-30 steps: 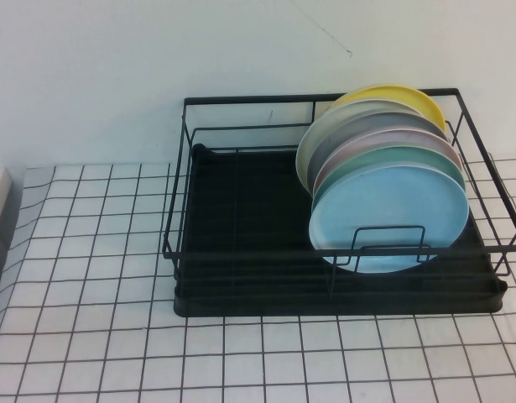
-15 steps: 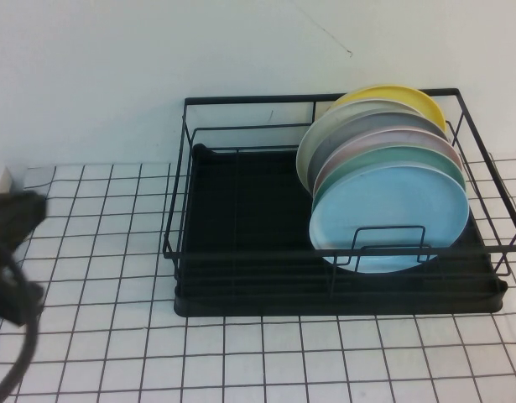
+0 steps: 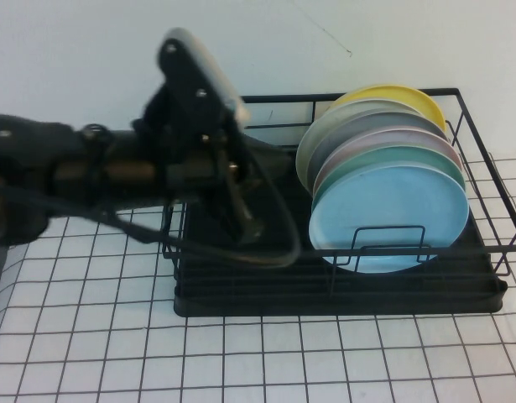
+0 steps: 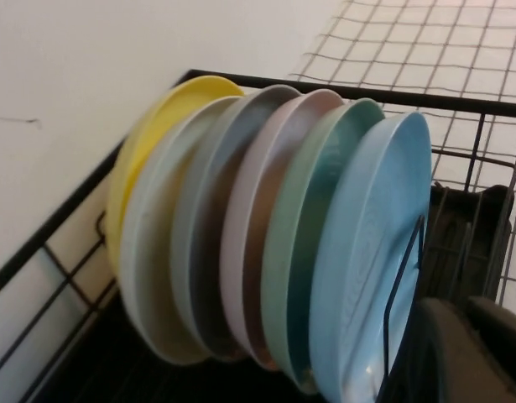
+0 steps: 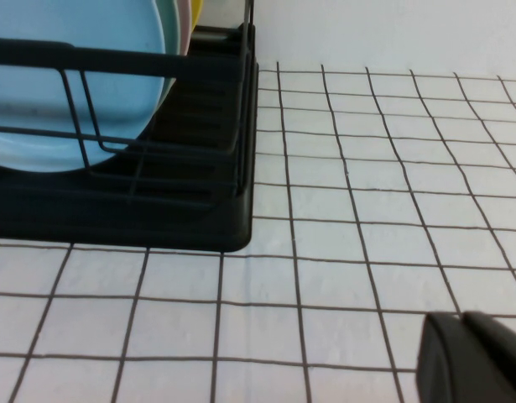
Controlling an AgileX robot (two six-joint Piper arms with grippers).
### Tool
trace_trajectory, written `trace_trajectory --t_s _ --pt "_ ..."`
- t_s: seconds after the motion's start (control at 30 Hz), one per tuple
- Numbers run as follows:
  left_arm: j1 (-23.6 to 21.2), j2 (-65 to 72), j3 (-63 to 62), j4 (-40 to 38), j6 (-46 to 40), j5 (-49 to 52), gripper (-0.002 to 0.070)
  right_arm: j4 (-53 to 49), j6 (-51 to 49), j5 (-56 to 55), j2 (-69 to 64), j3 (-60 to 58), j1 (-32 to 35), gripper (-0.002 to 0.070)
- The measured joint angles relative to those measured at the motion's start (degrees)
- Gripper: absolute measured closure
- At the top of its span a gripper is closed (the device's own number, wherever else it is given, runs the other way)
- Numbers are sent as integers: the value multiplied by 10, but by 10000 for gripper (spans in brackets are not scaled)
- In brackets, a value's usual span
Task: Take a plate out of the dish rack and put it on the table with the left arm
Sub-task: Grasp the plate from the shelf
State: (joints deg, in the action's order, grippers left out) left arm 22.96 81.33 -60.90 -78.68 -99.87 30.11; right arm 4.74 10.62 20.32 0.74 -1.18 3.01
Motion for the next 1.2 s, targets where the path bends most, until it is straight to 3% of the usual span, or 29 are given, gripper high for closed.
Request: trace_trajectory --t_s 0.1,0.27,0.37,0.63,0.9,1.0,1.07,1.2 --pt "27 64 -45 -1 -4 -5 611 0 0 0 0 0 0 679" --pt "65 150 -114 18 -32 -8 322 0 0 0 0 0 0 679" --pt "82 183 -138 35 -47 -32 262 0 0 0 0 0 0 679" --pt "98 229 -150 51 -91 -103 353 0 0 0 0 0 0 679" --pt "103 267 -151 -20 -173 -144 394 0 -3 0 0 0 0 679" --pt "103 271 -152 -58 -212 -155 482 0 -8 0 0 0 0 679" --pt "103 271 -158 -88 -231 -156 578 0 -8 0 0 0 0 679" --pt "106 271 -171 -140 -252 -149 606 0 -10 0 0 0 0 679"
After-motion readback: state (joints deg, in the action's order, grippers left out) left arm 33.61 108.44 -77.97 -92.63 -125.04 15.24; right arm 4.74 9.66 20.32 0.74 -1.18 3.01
